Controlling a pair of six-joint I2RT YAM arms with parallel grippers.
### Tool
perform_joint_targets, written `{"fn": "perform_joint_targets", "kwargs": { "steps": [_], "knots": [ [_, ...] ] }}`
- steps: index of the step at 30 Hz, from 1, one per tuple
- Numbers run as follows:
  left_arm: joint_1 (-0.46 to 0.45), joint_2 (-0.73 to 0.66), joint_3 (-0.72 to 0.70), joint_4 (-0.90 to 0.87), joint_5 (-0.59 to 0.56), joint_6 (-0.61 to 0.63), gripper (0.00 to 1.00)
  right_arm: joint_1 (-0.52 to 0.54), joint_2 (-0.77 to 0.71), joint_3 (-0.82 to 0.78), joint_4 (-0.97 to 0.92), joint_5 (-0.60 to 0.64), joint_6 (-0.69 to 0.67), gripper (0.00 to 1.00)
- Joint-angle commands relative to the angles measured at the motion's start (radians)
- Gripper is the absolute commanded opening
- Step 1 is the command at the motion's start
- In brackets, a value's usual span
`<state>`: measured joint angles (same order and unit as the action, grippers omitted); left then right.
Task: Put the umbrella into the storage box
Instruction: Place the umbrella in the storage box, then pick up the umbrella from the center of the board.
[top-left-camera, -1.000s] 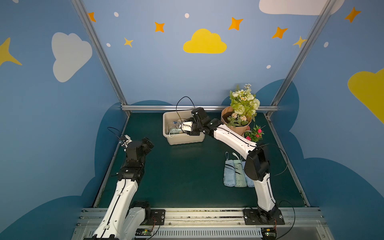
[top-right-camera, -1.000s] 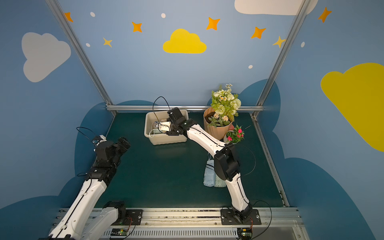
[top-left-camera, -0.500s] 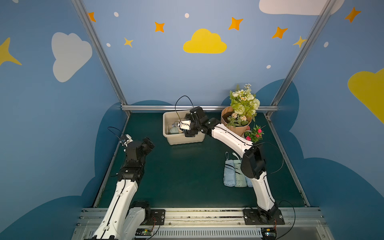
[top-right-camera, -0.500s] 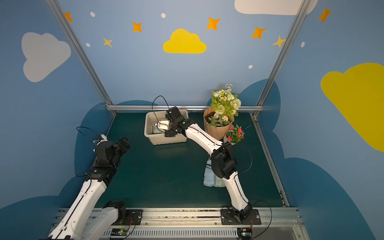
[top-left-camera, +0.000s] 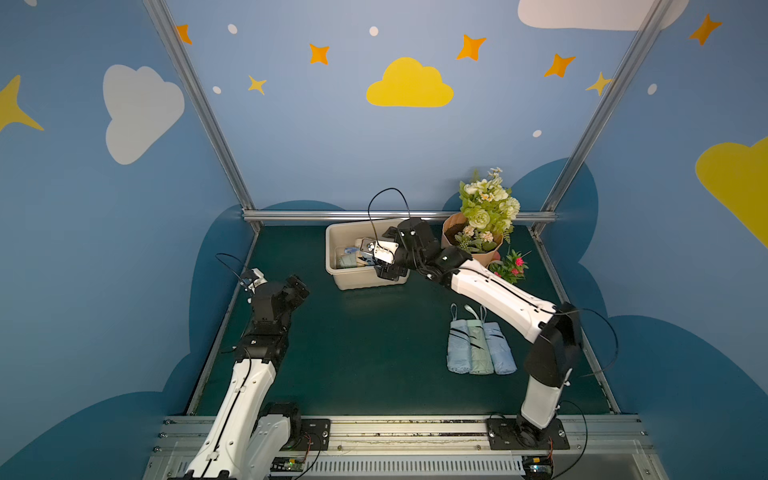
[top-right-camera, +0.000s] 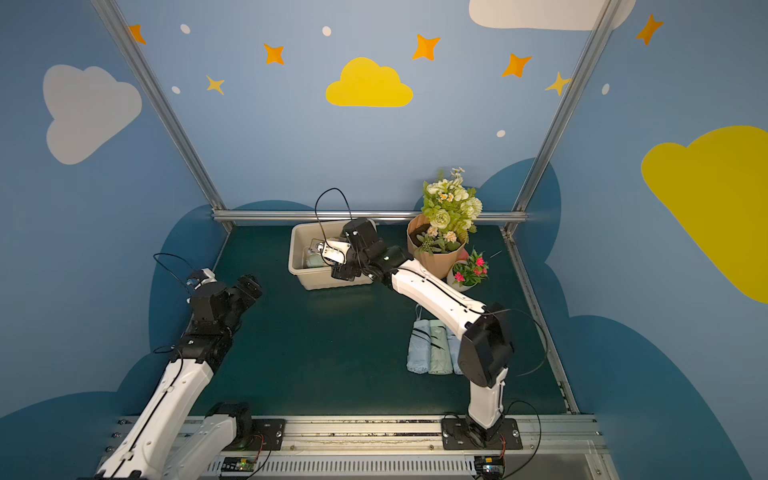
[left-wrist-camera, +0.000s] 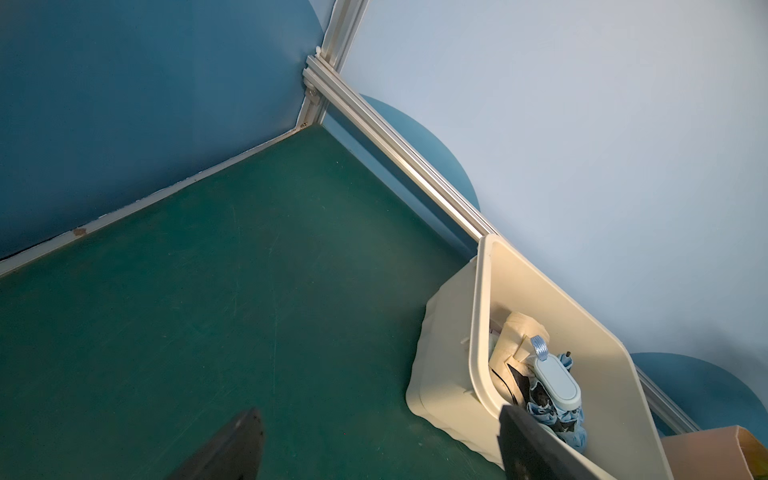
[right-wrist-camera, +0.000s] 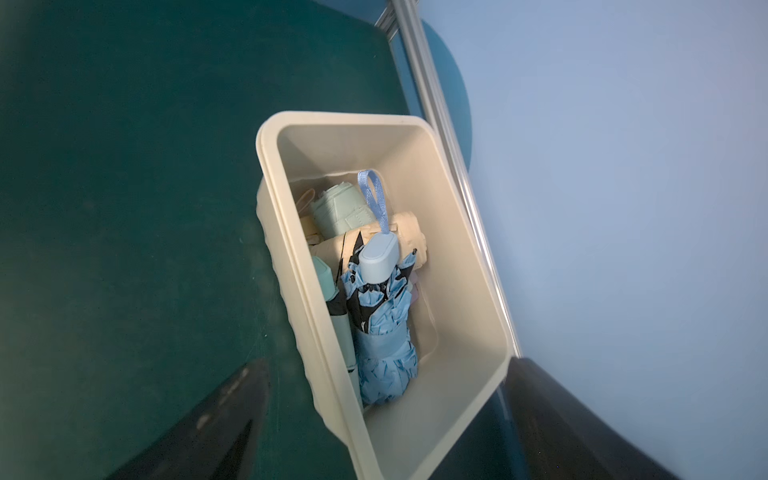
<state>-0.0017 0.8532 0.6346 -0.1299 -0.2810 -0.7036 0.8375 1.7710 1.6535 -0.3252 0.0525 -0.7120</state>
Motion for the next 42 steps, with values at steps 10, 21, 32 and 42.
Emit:
{"fn": "perform_joint_targets", "kwargs": {
  "steps": [10,21,32,42],
  "knots": [
    [0.002,0.051,-0.006,0.014,0.033,-0.052,0.92,0.095,-0.347,-0.473,-0.051,0.473,0.838,0.89],
    [0.003,0.054,-0.022,0.01,0.019,-0.071,0.92,0.097,-0.263,-0.408,-0.853,0.514,1.614,0.88],
    [0.003,0.016,-0.047,-0.014,0.007,-0.082,0.92,0.069,-0.025,-0.398,-0.897,0.403,1.661,0.86],
    [0.003,-0.002,-0.058,-0.018,0.008,-0.089,0.92,0.069,0.111,-0.382,-0.897,0.41,1.665,0.84]
  ]
}}
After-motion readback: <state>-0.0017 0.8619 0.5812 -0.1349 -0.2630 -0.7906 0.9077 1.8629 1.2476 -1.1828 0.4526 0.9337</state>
